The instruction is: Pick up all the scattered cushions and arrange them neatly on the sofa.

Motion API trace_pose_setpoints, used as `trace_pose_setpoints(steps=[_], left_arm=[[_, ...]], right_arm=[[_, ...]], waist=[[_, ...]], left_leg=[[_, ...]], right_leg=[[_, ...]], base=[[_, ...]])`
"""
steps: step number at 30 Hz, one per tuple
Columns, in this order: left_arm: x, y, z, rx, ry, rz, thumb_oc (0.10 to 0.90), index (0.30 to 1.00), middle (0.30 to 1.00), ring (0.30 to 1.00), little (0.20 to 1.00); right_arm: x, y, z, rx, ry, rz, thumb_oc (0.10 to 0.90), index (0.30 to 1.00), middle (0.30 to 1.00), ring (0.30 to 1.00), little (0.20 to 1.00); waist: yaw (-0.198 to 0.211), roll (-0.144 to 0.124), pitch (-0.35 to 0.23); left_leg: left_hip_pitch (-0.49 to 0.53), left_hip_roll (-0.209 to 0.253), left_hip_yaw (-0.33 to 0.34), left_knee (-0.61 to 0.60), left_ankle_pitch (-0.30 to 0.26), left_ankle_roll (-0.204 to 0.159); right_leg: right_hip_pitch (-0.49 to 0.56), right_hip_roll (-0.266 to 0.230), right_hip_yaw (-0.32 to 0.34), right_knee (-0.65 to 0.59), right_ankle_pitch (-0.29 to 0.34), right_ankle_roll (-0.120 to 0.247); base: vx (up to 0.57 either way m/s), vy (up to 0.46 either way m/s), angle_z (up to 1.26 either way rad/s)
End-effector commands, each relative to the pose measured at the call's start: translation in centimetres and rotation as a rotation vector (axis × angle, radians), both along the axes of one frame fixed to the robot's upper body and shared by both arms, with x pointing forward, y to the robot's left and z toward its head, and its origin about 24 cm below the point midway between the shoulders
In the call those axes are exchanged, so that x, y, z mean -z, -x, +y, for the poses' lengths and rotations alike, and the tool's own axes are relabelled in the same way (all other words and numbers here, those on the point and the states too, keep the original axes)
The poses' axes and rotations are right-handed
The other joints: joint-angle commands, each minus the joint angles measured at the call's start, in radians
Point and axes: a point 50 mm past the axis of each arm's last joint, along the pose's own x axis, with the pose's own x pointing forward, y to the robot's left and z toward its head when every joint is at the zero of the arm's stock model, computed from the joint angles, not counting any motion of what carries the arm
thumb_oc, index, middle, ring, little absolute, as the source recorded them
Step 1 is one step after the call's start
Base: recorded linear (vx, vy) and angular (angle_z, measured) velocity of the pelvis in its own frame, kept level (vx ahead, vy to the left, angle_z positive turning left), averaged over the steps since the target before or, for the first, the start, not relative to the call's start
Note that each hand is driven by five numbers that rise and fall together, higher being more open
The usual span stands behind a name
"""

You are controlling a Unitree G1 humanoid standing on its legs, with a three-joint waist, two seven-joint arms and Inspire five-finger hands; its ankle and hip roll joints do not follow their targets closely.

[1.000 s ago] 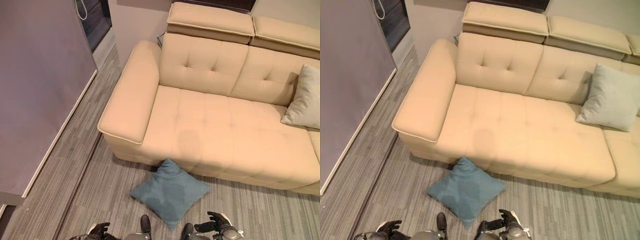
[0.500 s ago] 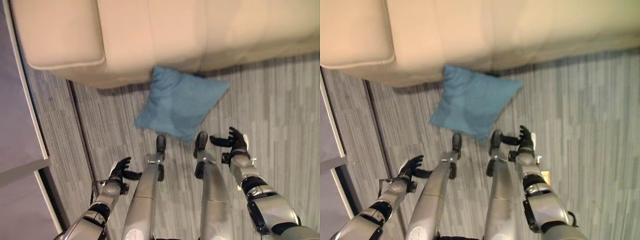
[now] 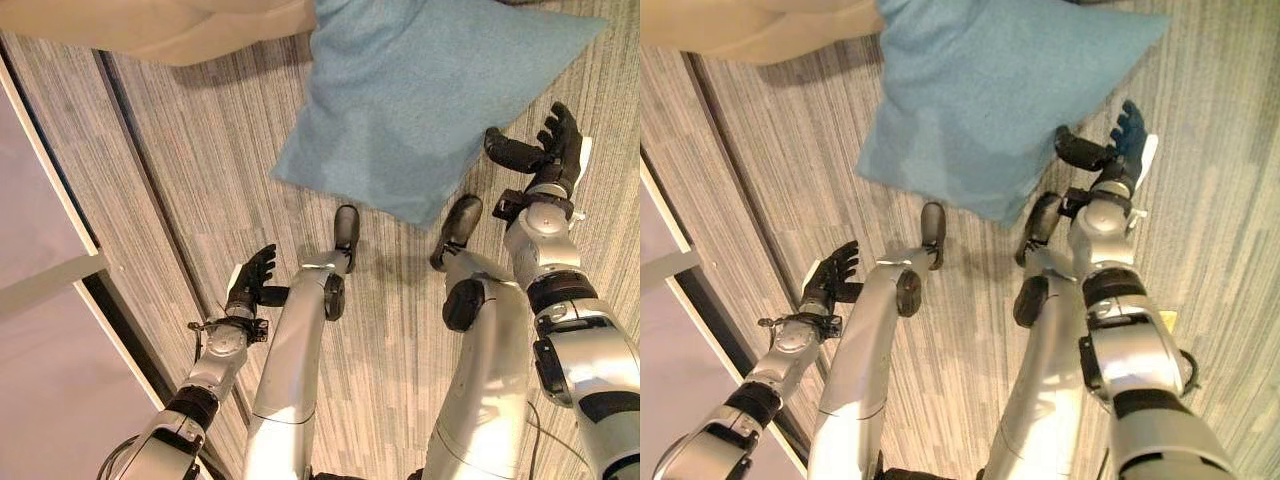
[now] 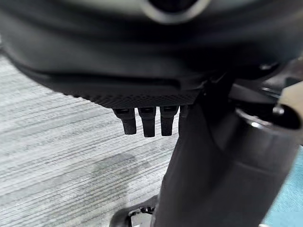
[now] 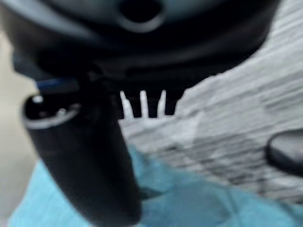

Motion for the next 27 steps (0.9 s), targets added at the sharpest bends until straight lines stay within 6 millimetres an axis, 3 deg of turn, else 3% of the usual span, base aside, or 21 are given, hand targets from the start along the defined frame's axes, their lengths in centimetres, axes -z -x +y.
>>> trace_pose_setpoints(steps=[1,4,6,12,19,25,27], left_arm=[[4.6,4.0,0.3,-0.040,0.032,0.146,0.800,0.900,0.900,0.900,0.900],[3.9,3.7,0.0,-0.010,0.024,0.116,0.800,0.900,0.900,0.900,0.900],[3.6,3.6,-0.1,-0.002,0.023,0.107,0.800,0.900,0.900,0.900,0.900],[2.9,3.0,-0.6,0.015,0.016,0.079,0.800,0.900,0.900,0.900,0.900],[2.2,2.2,-0.9,0.021,0.009,0.050,0.800,0.900,0.900,0.900,0.900],[2.1,1.9,-1.2,0.013,0.019,0.049,0.800,0.900,0.900,0.900,0.900],[2.6,1.9,-1.4,0.013,0.011,0.069,0.800,0.900,0.900,0.900,0.900]], right_arm=[[3.8,0.8,0.2,-0.047,0.021,0.042,0.800,0.900,0.900,0.900,0.900],[2.1,-0.4,3.7,-0.177,0.012,-0.008,0.800,0.900,0.900,0.900,0.900],[1.3,-0.6,5.2,-0.236,0.003,-0.041,0.400,0.300,0.300,0.300,0.300],[-0.1,-0.7,8.2,-0.355,0.037,-0.108,0.400,0.300,0.300,0.300,0.300],[-0.4,-0.2,8.7,-0.380,0.022,-0.162,0.400,0.300,0.300,0.300,0.300],[-0.5,0.7,8.9,-0.386,0.038,-0.219,0.400,0.300,0.300,0.300,0.300],[0.8,1.8,8.5,-0.372,0.041,-0.243,0.400,0.300,0.300,0.300,0.300]], waist=[[-0.026,0.054,-0.106],[-0.005,0.050,-0.103],[-0.001,0.048,-0.106],[0.008,0.032,-0.119],[0.007,0.013,-0.153],[-0.011,-0.011,-0.174],[-0.030,-0.028,-0.181]], left_leg=[[0.039,-0.005,-0.035,-0.070,-0.048,0.004],[-0.008,-0.017,-0.049,-0.044,-0.044,0.000],[-0.020,-0.021,-0.054,-0.043,-0.039,-0.002],[-0.022,-0.035,-0.067,-0.068,-0.017,-0.010],[-0.007,-0.046,-0.071,-0.122,0.004,-0.014],[0.113,-0.036,-0.071,-0.255,0.033,-0.017],[0.239,-0.032,-0.087,-0.371,0.053,-0.017]], right_leg=[[0.127,0.000,0.013,-0.065,-0.113,0.033],[0.092,-0.013,0.008,-0.033,-0.117,0.028],[0.084,-0.015,0.006,-0.030,-0.115,0.029],[0.091,-0.021,-0.009,-0.042,-0.105,0.033],[0.115,-0.018,-0.028,-0.086,-0.083,0.045],[0.240,-0.001,-0.065,-0.218,-0.046,0.073],[0.365,0.000,-0.086,-0.321,-0.022,0.087]], base=[[0.07,-0.043,0.09],[0.04,-0.047,0.02],[0.00,-0.008,0.02],[0.00,-0.025,0.05],[-0.02,-0.007,0.07],[-0.06,0.017,0.00],[-0.09,-0.007,-0.05]])
